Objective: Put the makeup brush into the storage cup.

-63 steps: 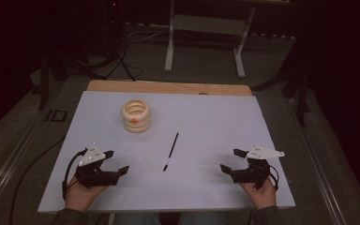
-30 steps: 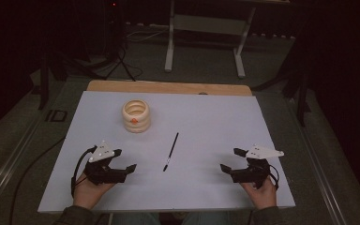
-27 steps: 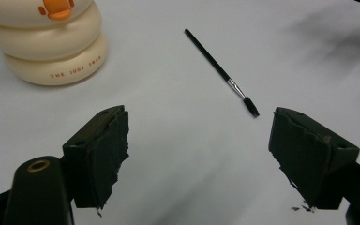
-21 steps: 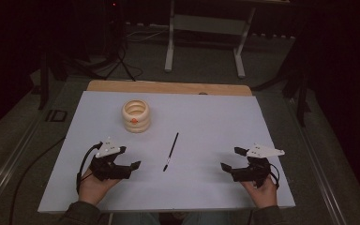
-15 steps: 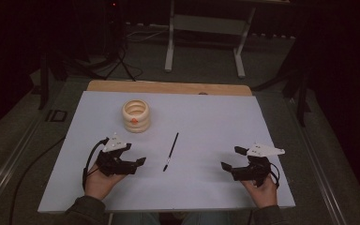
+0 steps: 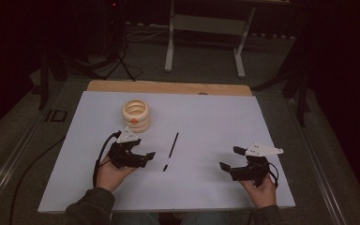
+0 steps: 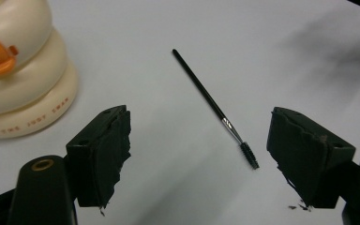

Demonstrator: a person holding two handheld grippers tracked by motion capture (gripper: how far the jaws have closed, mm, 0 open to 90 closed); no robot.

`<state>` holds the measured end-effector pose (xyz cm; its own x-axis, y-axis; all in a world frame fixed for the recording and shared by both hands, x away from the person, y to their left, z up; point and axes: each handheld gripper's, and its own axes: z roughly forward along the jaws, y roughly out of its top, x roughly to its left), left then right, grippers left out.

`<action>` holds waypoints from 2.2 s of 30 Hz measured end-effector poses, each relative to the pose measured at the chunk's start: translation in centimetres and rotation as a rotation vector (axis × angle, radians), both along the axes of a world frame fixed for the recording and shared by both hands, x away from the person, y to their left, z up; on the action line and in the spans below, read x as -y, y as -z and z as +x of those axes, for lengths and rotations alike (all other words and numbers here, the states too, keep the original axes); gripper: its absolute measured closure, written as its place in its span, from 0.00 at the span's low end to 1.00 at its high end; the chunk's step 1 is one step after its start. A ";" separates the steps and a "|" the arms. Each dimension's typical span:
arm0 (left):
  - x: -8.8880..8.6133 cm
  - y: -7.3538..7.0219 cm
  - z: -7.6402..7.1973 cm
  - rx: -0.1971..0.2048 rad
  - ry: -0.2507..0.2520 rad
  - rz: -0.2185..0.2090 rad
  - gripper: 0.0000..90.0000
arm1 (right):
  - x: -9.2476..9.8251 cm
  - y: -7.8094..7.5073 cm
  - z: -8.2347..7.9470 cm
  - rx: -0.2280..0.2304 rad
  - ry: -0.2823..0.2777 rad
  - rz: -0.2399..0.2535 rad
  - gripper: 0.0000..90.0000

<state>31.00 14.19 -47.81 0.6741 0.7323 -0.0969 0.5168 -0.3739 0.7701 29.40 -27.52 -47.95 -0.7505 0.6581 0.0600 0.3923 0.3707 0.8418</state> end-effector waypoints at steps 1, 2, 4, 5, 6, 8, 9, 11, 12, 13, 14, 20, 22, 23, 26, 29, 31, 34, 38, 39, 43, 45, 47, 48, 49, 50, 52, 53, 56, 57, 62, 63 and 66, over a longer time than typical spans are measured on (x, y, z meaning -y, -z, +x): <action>0.2 -0.1 0.2 -0.002 0.003 0.005 0.25 | 0.0 0.0 0.0 0.000 -0.001 0.000 0.16; 0.4 -0.1 0.4 -0.005 0.007 0.013 0.26 | 0.0 0.0 0.0 -0.002 -0.001 0.001 0.16; 0.8 -0.2 0.7 -0.010 0.008 0.024 0.27 | -0.1 0.1 0.1 -0.005 0.000 0.002 0.16; 1.0 -0.3 0.9 -0.012 0.012 0.034 0.28 | -0.1 0.1 0.1 -0.007 0.000 0.001 0.16; 1.2 -0.4 1.0 -0.017 0.011 0.038 0.29 | -0.1 0.1 0.1 -0.006 0.000 0.000 0.16; 1.7 -0.4 1.4 -0.024 0.011 0.052 0.31 | -0.2 0.1 0.1 -0.007 -0.001 -0.001 0.16; 1.9 -0.5 1.5 -0.029 0.010 0.052 0.31 | -0.2 0.2 0.1 -0.006 -0.001 -0.003 0.16; 2.4 -0.5 1.9 -0.038 0.013 0.063 0.32 | -0.2 0.2 0.1 -0.010 0.002 -0.003 0.16; 2.6 -0.5 2.1 -0.039 0.015 0.069 0.33 | -0.2 0.2 0.2 -0.010 0.003 -0.004 0.16; 2.8 -0.4 2.3 -0.046 0.013 0.072 0.34 | -0.2 0.2 0.2 -0.010 0.003 -0.003 0.16; 3.0 -0.4 2.5 -0.055 0.014 0.080 0.35 | -0.2 0.3 0.2 -0.010 0.003 -0.003 0.16; 4.5 -0.3 3.8 -0.096 0.008 0.103 0.37 | -0.1 0.3 0.4 -0.011 0.005 -0.003 0.16; 5.1 -0.2 4.1 -0.105 0.007 0.113 0.40 | -0.1 0.4 0.5 -0.014 0.007 0.000 0.16; 5.5 -0.2 4.3 -0.112 0.007 0.126 0.41 | -0.1 0.4 0.5 -0.016 0.008 0.001 0.16; 6.7 0.0 4.6 -0.130 0.015 0.152 0.43 | -0.1 0.5 0.6 -0.017 0.006 -0.001 0.16; 7.7 0.2 5.0 -0.150 0.015 0.174 0.45 | -0.1 0.5 0.7 -0.017 0.006 -0.003 0.16; 8.2 0.4 5.1 -0.166 0.013 0.186 0.47 | -0.1 0.5 0.7 -0.018 0.008 -0.004 0.16; 8.9 0.7 5.3 -0.183 0.007 0.209 0.49 | -0.1 0.5 0.7 -0.021 0.008 -0.001 0.16; 9.6 1.2 5.7 -0.203 0.006 0.230 0.54 | -0.1 0.5 0.8 -0.022 0.007 -0.002 0.16; 9.7 1.3 5.7 -0.210 0.003 0.233 0.54 | -0.1 0.5 0.8 -0.022 0.006 -0.002 0.16; 10.3 1.8 6.0 -0.237 -0.013 0.259 0.58 | -0.1 0.6 0.9 -0.025 0.006 -0.003 0.16; 10.5 2.1 6.1 -0.251 -0.018 0.265 0.59 | -0.2 0.6 0.9 -0.026 0.006 -0.005 0.16; 10.7 2.3 6.2 -0.264 -0.022 0.277 0.61 | -0.2 0.6 0.9 -0.026 0.007 -0.003 0.16; 10.7 2.3 6.2 -0.264 -0.022 0.277 0.62 | -0.2 0.6 0.9 -0.025 0.007 -0.004 0.16; 10.8 2.5 6.2 -0.272 -0.026 0.288 0.62 | -0.2 0.6 0.9 -0.025 0.007 -0.004 0.16; 11.0 2.7 6.3 -0.279 -0.034 0.293 0.63 | -0.2 0.6 0.9 -0.025 0.007 -0.004 0.16; 11.2 2.9 6.3 -0.291 -0.043 0.303 0.65 | -0.2 0.6 0.9 -0.025 0.008 -0.004 0.16; 11.3 3.0 6.3 -0.296 -0.047 0.306 0.65 | -0.2 0.6 0.9 -0.025 0.007 -0.004 0.16; 11.5 3.2 6.4 -0.307 -0.057 0.315 0.67 | -0.2 0.6 0.9 -0.027 0.007 -0.004 0.16; 11.5 3.3 6.4 -0.311 -0.062 0.316 0.67 | -0.2 0.6 0.9 -0.027 0.007 -0.004 0.16; 11.6 3.6 6.5 -0.328 -0.076 0.329 0.70 | -0.3 0.6 0.9 -0.027 0.006 -0.006 0.16; 11.6 3.6 6.5 -0.328 -0.083 0.331 0.71 | -0.3 0.6 0.9 -0.027 0.006 -0.006 0.16; 11.8 3.6 6.4 -0.323 -0.098 0.347 0.75 | -0.3 0.6 1.0 -0.028 0.007 -0.005 0.16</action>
<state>37.37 2.39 -51.44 0.5756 0.8172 -0.0286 0.7550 -0.5176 0.4026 30.36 -27.21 -48.60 -0.7443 0.6633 0.0773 0.4178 0.3722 0.8288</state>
